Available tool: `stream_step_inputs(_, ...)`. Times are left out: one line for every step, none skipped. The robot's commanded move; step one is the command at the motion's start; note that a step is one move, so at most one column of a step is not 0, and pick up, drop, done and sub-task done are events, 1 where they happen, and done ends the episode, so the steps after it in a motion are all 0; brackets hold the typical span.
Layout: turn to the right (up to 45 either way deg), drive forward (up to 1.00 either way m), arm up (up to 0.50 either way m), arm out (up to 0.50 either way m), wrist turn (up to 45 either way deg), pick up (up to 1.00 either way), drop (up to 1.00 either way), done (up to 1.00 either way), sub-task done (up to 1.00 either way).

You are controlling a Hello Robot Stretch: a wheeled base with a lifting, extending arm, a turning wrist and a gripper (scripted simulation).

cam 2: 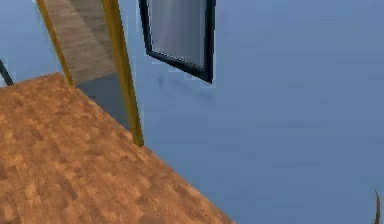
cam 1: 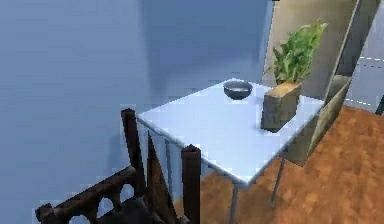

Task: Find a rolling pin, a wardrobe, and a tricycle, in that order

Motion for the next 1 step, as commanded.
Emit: stream_step_inputs(0.0,0.05,0.00,0.00,0.0,0.00,0.00,0.00,0.00)
